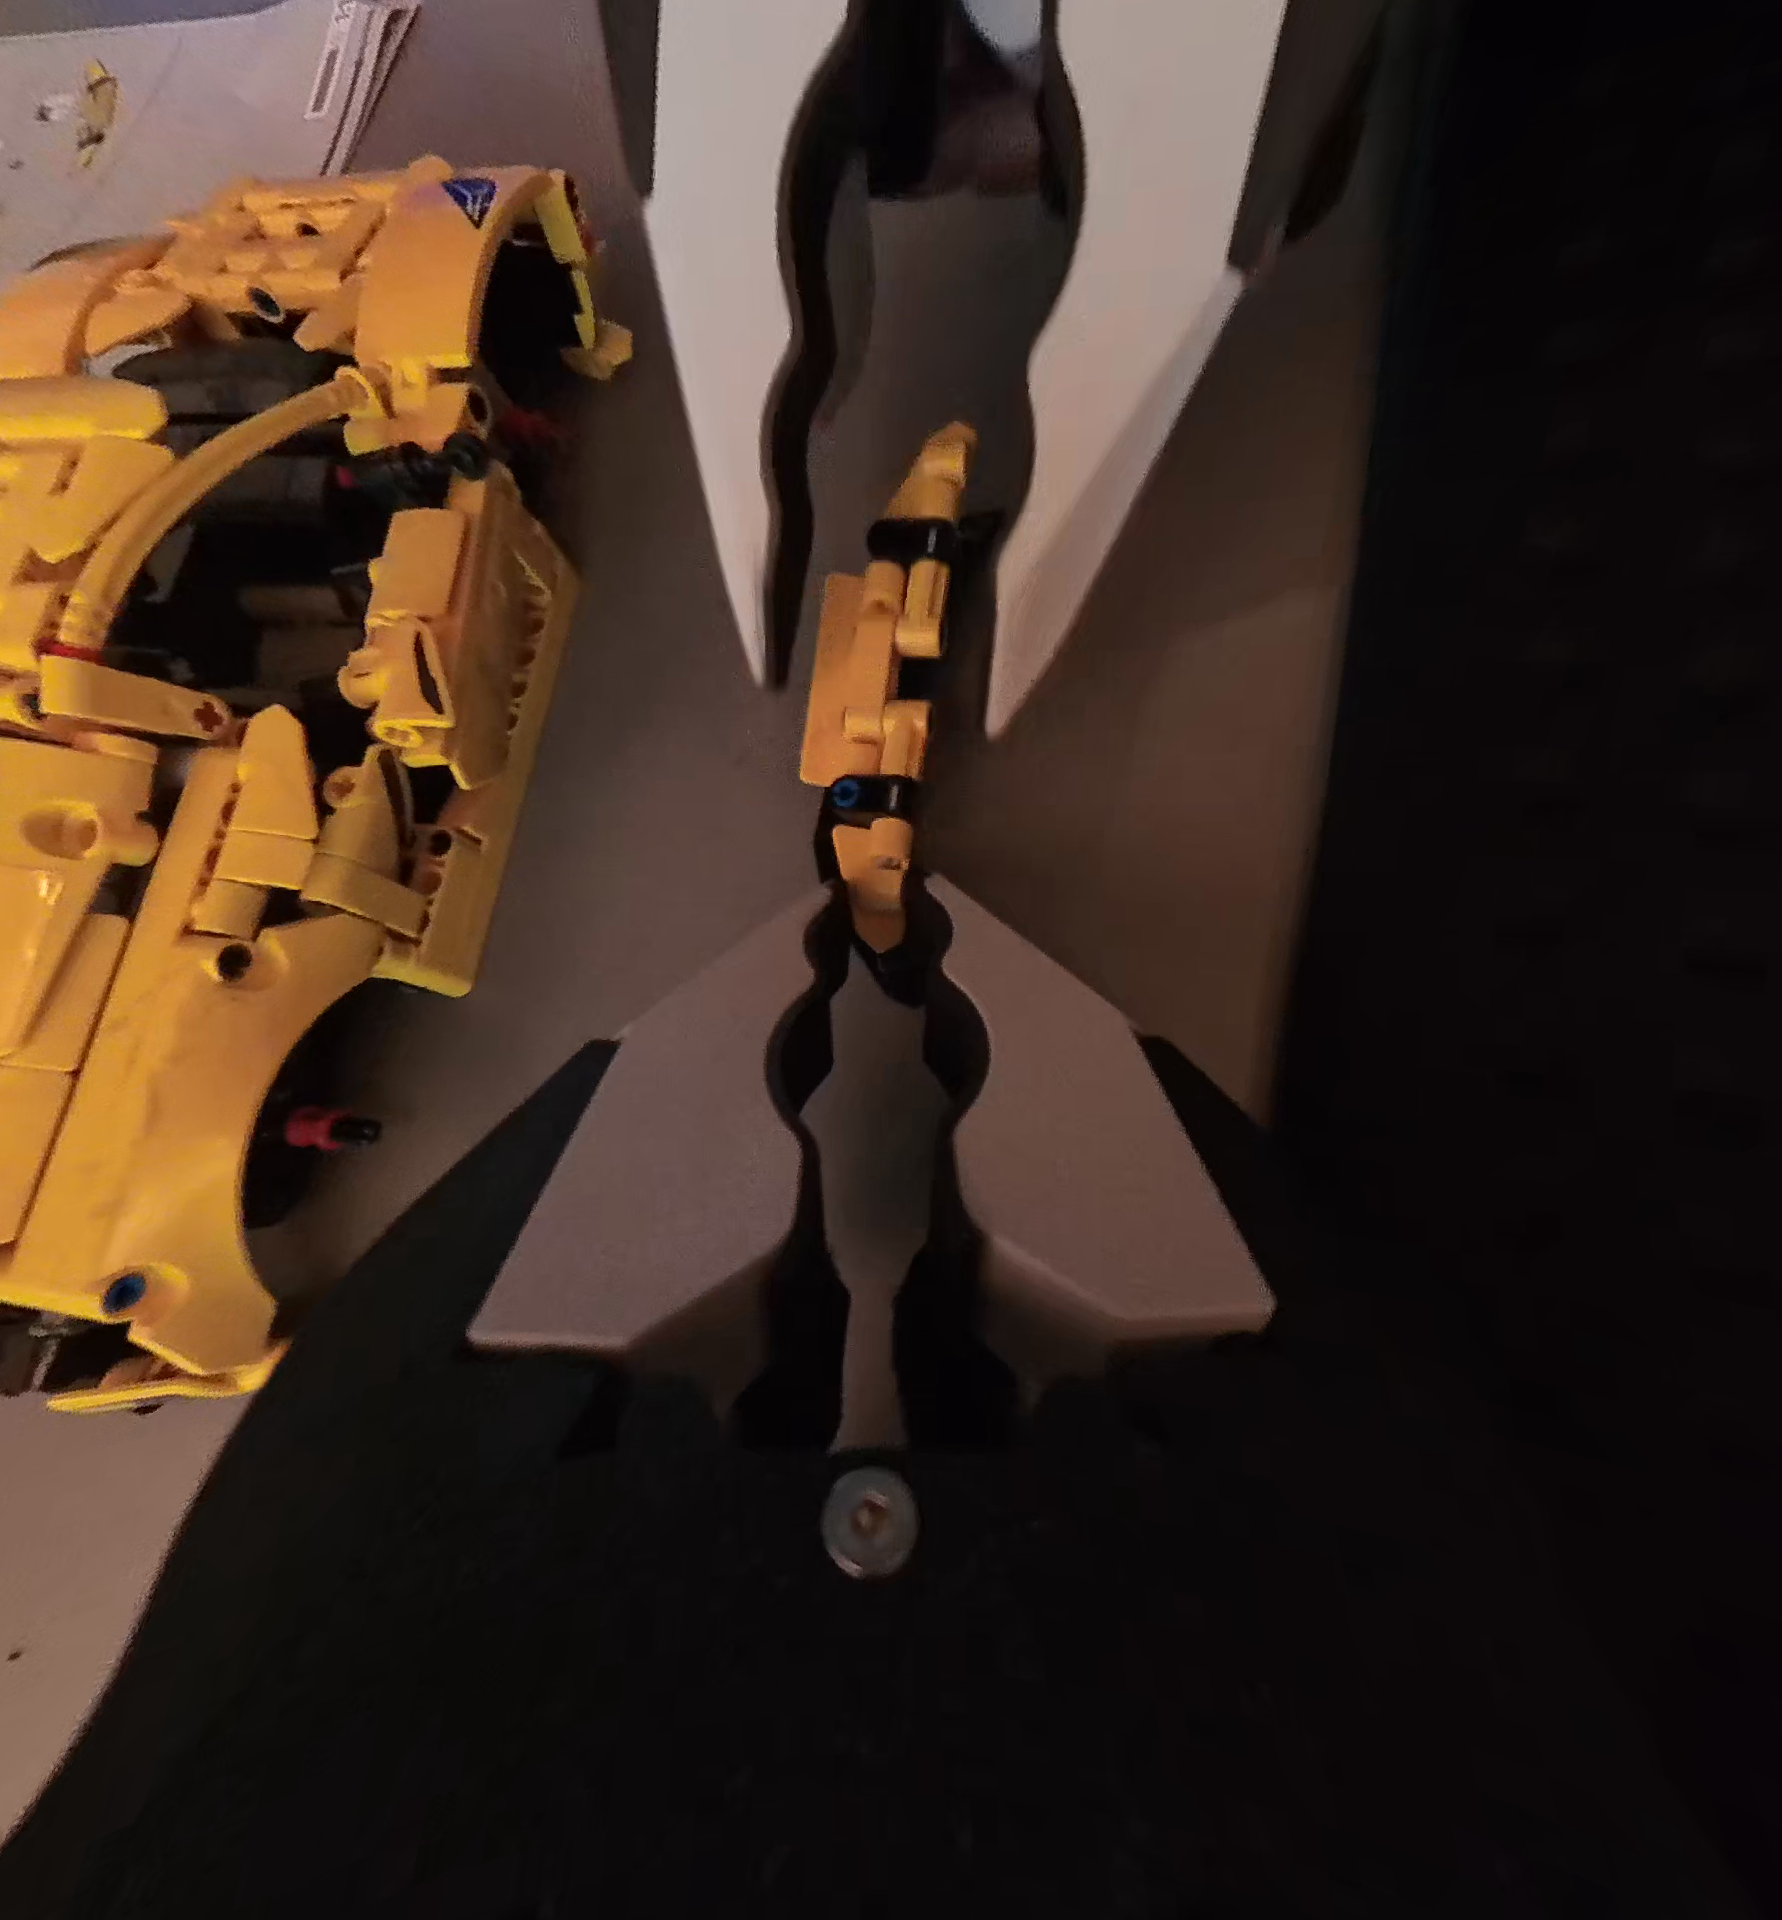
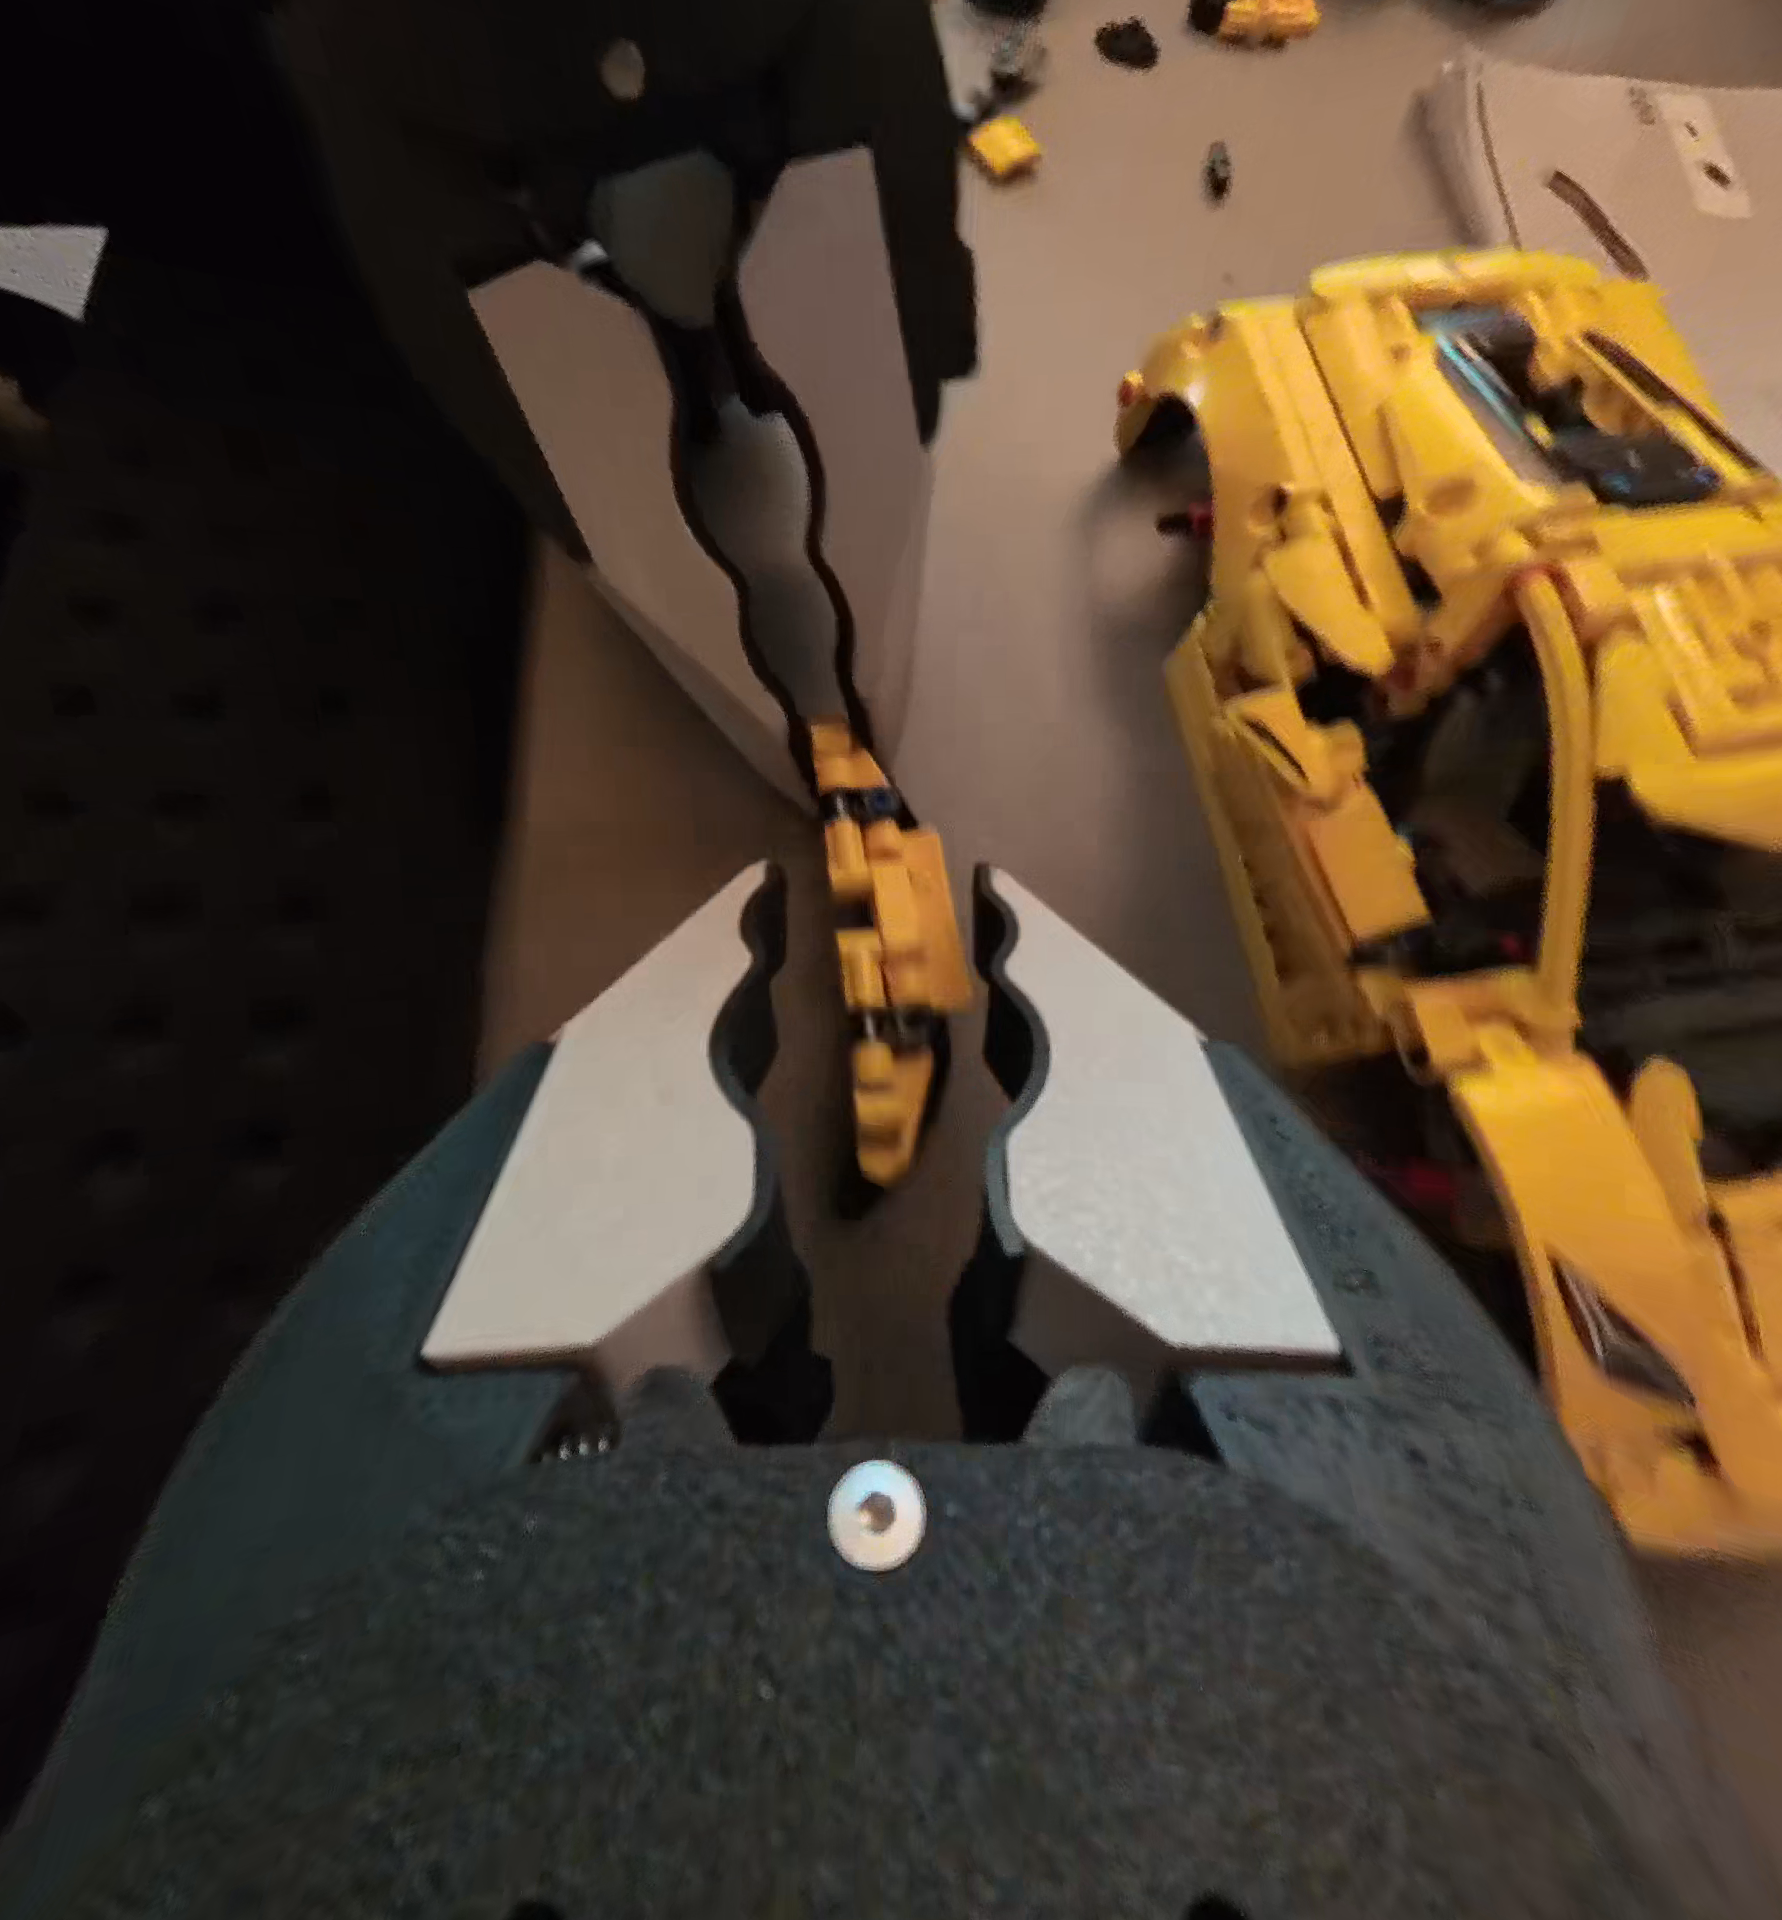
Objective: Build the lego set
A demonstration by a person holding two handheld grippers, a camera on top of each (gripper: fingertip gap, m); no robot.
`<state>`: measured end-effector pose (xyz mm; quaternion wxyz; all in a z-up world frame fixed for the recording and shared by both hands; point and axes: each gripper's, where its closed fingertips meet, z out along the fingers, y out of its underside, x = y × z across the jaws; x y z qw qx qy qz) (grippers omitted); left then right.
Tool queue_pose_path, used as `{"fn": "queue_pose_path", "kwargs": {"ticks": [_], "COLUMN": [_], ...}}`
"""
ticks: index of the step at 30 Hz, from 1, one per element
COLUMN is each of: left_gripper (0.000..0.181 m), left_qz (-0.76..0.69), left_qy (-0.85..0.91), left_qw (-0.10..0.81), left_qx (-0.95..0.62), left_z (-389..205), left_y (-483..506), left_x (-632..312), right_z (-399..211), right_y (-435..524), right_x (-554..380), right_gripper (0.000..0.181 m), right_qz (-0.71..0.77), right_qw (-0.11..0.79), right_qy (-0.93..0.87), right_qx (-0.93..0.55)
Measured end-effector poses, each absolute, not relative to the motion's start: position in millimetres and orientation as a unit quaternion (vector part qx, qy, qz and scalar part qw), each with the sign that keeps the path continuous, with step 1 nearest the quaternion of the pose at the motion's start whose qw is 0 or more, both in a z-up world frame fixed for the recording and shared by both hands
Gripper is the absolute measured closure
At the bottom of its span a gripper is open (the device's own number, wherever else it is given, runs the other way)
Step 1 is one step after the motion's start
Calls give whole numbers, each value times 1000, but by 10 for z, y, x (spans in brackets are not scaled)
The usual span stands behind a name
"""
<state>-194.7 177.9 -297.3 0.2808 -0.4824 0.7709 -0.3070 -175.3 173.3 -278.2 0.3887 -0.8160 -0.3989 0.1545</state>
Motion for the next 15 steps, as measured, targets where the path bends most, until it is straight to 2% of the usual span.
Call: {"fn": "queue_pose_path", "kwargs": {"ticks": [4, 11, 15], "left_gripper": [171, 171, 171], "left_qz": [-313, -316, -317], "left_qy": [769, 767, 768], "left_qw": [276, 274, 274], "left_qx": [-485, -486, -484], "left_z": [-2973, -2971, -2974], "left_y": [1772, 1769, 1763], "left_x": [-1951, -1948, -1948], "right_z": [-2818, -2801, -2810], "right_y": [1593, 1593, 1581], "right_x": [-1482, -1561, -1555], "right_gripper": [152, 165, 165], "right_qz": [152, 142, 163], "right_qw": [388, 394, 396], "right_qy": [-374, -394, -382], "right_qx": [-829, -818, -819]}}
